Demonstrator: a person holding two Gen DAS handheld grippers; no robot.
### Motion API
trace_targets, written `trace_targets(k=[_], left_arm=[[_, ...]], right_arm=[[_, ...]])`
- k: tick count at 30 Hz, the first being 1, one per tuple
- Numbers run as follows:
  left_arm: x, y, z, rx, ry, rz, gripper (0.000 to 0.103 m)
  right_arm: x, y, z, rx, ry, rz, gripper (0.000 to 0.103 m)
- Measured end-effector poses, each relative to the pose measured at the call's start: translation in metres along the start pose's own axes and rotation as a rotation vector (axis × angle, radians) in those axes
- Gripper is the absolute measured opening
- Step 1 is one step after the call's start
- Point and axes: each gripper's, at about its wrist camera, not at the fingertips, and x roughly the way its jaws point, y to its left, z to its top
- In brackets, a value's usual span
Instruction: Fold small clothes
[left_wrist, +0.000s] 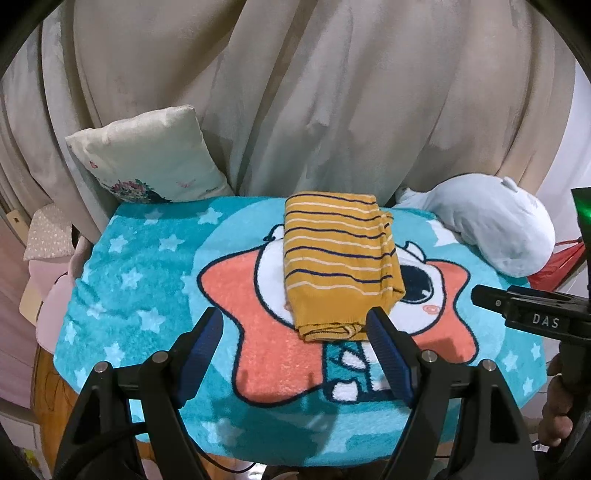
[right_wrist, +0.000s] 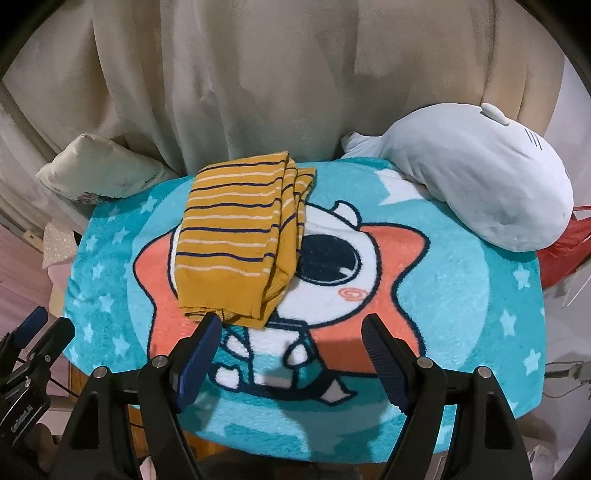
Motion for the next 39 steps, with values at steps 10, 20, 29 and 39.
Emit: trace_targets(k=[10,20,29,39], left_arm=[[-0.002,0.024,-0.002,-0.045,0.033,-0.047,0.079],[-0.001,0.024,-0.001,0.011,0.032,-0.041,0.079],[-0.004,0.026,-0.001,0.025,0.027,-0.029,0.079],[-0.004,0.031,-0.002,0.026,0.024,-0.031,0.079]], right_arm=[[-0.020,0.013,-0.004,-0.021,-0.057,0.054,0.082],[-0.020,0.017,-0.014,0.015,-0.064,0.096,0.082],[-0.023,0.025,-0.015,0.001,-0.083,0.096,0.082],[-0.022,0.030,-0.017,-0.009,-0.077,0.091,0.082]])
